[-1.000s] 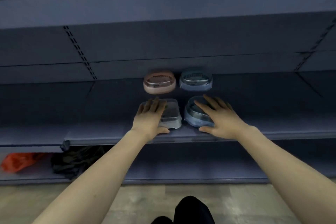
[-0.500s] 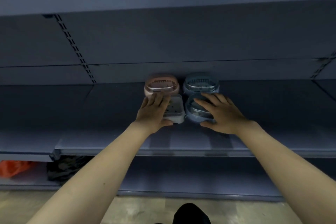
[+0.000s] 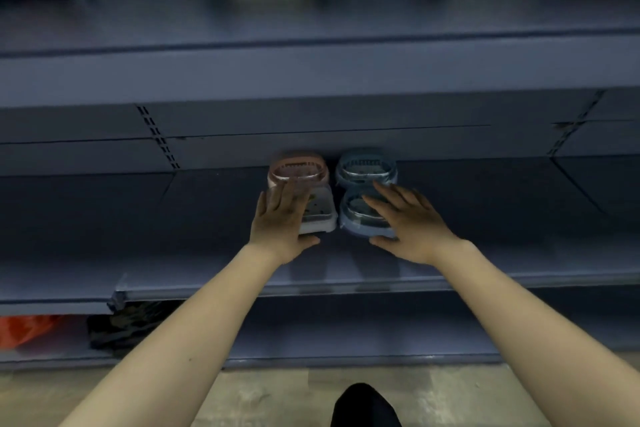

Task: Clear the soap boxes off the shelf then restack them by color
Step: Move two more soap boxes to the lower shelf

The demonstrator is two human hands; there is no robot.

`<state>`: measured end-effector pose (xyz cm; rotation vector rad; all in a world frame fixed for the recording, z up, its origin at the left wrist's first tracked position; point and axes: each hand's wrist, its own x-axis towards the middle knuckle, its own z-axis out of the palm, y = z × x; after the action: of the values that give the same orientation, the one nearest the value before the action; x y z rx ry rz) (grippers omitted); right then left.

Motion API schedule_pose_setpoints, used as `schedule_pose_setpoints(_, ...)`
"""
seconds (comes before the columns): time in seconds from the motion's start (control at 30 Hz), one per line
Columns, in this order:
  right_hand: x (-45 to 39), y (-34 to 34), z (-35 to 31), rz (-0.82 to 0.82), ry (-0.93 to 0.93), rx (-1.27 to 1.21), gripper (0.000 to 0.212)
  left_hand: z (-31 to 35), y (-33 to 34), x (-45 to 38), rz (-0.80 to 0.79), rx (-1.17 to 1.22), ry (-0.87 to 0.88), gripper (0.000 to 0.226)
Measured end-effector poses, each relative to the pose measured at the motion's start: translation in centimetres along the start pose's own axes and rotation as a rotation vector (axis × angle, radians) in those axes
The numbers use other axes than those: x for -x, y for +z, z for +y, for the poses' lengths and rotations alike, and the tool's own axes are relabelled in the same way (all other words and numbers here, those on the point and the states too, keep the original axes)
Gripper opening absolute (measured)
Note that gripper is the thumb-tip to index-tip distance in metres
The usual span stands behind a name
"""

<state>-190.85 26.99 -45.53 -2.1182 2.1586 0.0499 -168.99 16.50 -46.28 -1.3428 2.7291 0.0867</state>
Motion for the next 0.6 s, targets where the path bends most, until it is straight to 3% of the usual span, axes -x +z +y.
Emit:
schedule_pose_setpoints(0.23,6.7,-7.0,-4.0,-0.035,0.032,-0.051,0.063,0.0,-8.1,7.6,0.065,0.016,0.026,0.063)
schedule_pose_setpoints(0.6,14.0,-18.1,-11.3,0.095,-0.026,-0.139,0.049,-1.2,-21.2,19.0,0.125,0.071,0.002,0.049)
